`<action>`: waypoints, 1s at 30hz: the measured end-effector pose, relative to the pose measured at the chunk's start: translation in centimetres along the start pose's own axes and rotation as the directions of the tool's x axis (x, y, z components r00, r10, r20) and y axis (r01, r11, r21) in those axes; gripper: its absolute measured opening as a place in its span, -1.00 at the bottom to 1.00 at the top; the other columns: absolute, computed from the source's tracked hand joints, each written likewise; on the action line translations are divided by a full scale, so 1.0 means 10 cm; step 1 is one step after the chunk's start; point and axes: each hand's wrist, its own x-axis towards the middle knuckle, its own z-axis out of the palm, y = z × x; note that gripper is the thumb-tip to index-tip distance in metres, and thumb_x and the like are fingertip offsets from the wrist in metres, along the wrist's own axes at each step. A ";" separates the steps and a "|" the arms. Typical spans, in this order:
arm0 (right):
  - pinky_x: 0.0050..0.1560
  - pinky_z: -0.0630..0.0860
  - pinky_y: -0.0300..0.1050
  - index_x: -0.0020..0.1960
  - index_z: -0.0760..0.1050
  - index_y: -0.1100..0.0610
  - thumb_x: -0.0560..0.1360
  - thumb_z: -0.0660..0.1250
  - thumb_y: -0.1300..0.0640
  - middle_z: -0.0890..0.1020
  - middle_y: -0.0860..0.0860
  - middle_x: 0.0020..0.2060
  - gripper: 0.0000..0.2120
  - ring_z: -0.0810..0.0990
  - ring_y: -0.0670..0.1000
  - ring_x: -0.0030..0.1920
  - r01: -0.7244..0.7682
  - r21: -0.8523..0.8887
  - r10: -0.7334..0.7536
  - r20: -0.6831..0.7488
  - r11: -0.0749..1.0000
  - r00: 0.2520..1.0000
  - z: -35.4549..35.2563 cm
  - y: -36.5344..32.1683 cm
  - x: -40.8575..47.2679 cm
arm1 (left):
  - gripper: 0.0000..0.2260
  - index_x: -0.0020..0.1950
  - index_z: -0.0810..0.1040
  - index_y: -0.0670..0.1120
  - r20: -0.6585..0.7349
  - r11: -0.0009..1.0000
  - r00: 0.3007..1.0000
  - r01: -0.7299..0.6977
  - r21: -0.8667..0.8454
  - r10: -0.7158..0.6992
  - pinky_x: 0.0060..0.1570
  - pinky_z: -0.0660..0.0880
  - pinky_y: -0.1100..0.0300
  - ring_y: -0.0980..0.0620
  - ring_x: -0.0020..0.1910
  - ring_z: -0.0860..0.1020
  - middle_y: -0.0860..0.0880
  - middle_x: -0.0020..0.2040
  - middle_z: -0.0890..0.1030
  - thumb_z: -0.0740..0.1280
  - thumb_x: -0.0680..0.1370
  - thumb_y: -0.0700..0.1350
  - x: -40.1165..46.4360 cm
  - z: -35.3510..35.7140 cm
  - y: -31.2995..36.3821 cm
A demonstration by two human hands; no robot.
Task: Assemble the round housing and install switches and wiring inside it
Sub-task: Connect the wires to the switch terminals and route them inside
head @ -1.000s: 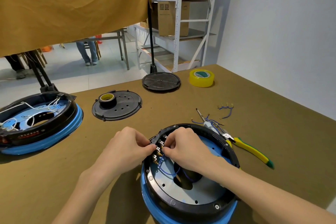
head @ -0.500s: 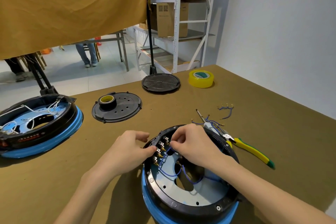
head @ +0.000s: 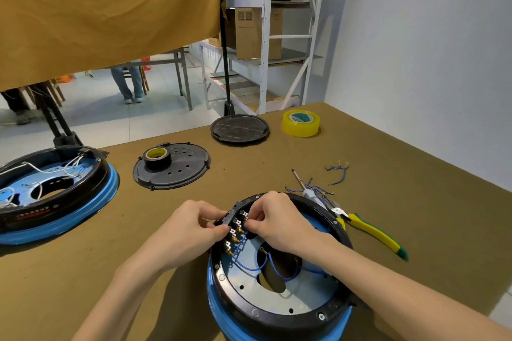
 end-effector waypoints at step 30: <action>-0.13 0.23 -0.16 -0.11 0.72 -0.01 0.45 0.43 0.00 0.45 -0.14 -0.40 -0.89 0.52 -0.03 -0.20 0.172 -0.139 -0.177 -0.029 0.975 0.984 0.05 -0.35 -0.40 | -0.54 0.25 0.64 0.06 -0.246 0.983 0.967 0.107 0.146 -0.068 -0.37 0.43 0.42 0.38 -0.28 0.61 0.23 -0.34 0.68 0.57 0.42 0.20 -0.06 -0.01 0.08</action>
